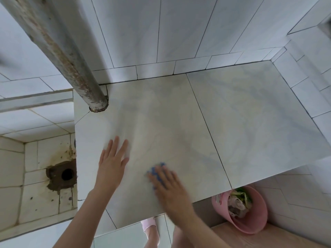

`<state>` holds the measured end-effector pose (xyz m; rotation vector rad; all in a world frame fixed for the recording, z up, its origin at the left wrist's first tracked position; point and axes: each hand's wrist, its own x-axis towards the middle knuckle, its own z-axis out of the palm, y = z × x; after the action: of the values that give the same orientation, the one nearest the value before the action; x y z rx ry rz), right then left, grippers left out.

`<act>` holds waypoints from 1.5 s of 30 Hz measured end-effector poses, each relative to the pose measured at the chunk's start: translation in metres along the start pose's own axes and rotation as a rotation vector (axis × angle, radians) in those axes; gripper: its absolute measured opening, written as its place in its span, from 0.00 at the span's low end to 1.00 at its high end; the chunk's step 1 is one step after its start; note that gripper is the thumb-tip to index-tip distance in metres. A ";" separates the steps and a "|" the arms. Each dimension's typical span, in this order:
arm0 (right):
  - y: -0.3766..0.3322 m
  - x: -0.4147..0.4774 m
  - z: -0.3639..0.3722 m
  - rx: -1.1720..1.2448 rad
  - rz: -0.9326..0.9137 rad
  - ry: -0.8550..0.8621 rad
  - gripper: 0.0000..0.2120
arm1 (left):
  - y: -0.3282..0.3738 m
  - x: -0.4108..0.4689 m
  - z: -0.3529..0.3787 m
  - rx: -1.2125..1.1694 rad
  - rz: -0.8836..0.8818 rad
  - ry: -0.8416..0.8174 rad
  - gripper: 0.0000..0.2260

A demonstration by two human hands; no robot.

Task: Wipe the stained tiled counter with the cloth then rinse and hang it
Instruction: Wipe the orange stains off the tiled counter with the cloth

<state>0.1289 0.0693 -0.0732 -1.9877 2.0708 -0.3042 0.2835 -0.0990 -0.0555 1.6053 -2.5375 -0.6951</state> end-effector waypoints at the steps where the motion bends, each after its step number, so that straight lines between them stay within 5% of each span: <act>1: 0.020 0.000 -0.006 0.003 0.083 0.018 0.22 | 0.000 -0.001 0.000 0.000 -0.002 0.001 0.24; 7: 0.111 -0.014 -0.036 -0.039 0.476 0.080 0.24 | 0.003 -0.002 0.002 -0.018 -0.010 0.008 0.24; 12: 0.070 -0.014 -0.018 0.053 0.638 0.152 0.24 | 0.002 -0.001 0.001 -0.025 -0.008 -0.007 0.23; 19: -0.073 -0.016 0.025 0.101 0.068 0.041 0.23 | -0.003 -0.004 -0.001 -0.032 0.013 0.007 0.23; 23: -0.055 0.012 0.014 0.064 -0.103 -0.067 0.20 | -0.012 -0.006 -0.004 0.014 0.029 0.008 0.23; 31: 0.105 0.122 -0.043 -0.035 0.318 -0.012 0.28 | -0.009 -0.008 -0.002 0.008 0.017 0.025 0.23; 35: 0.103 0.160 -0.044 0.041 0.475 0.003 0.23 | -0.007 -0.007 -0.006 -0.003 0.005 0.024 0.22; 41: 0.003 0.162 -0.008 0.057 0.005 0.024 0.21 | -0.004 -0.003 -0.011 -0.034 -0.073 0.103 0.24; 45: 0.008 0.154 -0.011 -0.014 -0.204 -0.063 0.21 | -0.007 0.009 -0.010 -0.035 -0.068 0.098 0.24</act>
<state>0.1125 -0.0848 -0.0712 -2.1916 1.8406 -0.2622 0.2885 -0.1124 -0.0508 1.6779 -2.4003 -0.6459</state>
